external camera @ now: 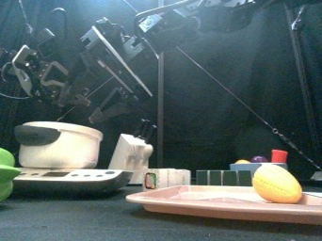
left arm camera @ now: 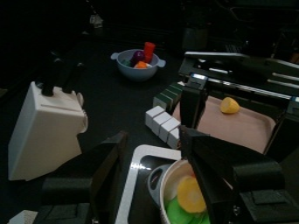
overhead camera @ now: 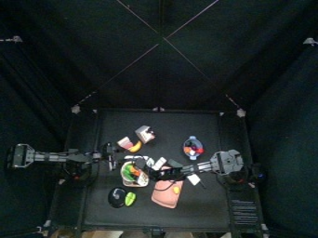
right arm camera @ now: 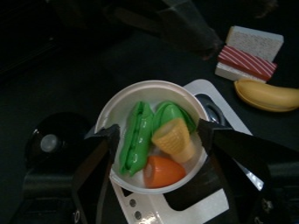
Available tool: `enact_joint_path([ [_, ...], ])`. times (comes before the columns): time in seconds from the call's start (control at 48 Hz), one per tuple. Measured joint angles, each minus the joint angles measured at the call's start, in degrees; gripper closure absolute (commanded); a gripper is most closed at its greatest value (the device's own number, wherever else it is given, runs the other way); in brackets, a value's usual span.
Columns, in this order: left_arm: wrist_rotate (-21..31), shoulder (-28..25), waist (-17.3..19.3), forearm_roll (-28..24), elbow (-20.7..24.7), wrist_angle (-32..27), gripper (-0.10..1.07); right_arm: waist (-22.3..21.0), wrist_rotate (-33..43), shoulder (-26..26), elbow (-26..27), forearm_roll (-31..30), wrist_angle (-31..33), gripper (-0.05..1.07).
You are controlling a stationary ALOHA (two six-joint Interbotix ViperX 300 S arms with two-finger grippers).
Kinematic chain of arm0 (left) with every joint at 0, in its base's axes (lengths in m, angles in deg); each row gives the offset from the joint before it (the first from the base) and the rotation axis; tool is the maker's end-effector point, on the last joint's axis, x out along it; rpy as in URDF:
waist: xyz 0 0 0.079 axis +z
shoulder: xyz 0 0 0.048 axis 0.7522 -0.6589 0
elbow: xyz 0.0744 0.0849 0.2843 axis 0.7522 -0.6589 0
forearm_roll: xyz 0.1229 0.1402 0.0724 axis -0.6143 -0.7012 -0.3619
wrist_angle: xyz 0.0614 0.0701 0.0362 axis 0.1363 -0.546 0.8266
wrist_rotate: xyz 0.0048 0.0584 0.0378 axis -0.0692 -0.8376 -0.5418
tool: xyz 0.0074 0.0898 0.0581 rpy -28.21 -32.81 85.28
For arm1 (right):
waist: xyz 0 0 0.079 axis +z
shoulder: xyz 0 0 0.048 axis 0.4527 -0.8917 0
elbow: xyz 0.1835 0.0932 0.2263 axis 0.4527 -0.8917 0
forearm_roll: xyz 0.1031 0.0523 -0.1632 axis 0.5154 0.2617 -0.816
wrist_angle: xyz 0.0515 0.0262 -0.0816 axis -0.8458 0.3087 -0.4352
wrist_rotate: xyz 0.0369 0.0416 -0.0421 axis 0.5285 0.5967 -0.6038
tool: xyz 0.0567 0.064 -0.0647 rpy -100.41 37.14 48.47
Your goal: Place corn bottom into pot
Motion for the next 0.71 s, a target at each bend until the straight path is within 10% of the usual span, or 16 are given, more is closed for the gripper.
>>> enact_joint_path([
  [0.708,0.1,5.8,-0.3,-1.1,-0.3,0.0,0.10,0.9,-0.4,7.0,10.0,24.3,17.8,0.03],
])
